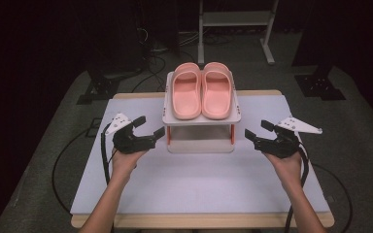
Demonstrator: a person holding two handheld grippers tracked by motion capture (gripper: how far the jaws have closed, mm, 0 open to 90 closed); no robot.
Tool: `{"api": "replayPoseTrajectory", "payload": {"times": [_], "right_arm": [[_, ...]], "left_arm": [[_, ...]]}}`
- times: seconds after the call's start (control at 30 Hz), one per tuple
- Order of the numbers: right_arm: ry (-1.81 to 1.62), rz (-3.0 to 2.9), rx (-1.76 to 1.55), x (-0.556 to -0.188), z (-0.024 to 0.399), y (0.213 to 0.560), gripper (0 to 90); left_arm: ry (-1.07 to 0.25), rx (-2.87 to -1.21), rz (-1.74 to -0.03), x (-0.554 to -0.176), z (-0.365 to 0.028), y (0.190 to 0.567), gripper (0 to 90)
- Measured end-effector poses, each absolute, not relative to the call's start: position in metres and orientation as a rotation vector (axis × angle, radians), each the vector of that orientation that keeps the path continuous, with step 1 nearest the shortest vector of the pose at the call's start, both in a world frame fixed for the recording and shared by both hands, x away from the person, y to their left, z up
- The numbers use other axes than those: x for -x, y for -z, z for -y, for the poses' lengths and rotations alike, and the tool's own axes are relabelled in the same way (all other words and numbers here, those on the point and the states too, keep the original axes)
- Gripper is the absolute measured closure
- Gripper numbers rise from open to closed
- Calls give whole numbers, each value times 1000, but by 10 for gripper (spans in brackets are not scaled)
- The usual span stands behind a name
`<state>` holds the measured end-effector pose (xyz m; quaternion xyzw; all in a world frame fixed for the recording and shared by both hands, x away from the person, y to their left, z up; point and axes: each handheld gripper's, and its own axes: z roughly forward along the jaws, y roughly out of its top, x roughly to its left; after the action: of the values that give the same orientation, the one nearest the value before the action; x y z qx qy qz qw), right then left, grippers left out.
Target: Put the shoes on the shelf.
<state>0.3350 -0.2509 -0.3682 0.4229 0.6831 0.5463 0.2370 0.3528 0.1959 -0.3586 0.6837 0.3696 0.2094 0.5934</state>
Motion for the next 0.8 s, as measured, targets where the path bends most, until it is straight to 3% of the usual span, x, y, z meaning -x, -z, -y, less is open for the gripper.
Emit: {"api": "replayPoseTrajectory", "payload": {"times": [0.8], "right_arm": [[-1486, -1872, -1210, -320, 267, 392, 232]], "left_arm": [[-483, -1593, -883, -340, -206, 380, 78]]}}
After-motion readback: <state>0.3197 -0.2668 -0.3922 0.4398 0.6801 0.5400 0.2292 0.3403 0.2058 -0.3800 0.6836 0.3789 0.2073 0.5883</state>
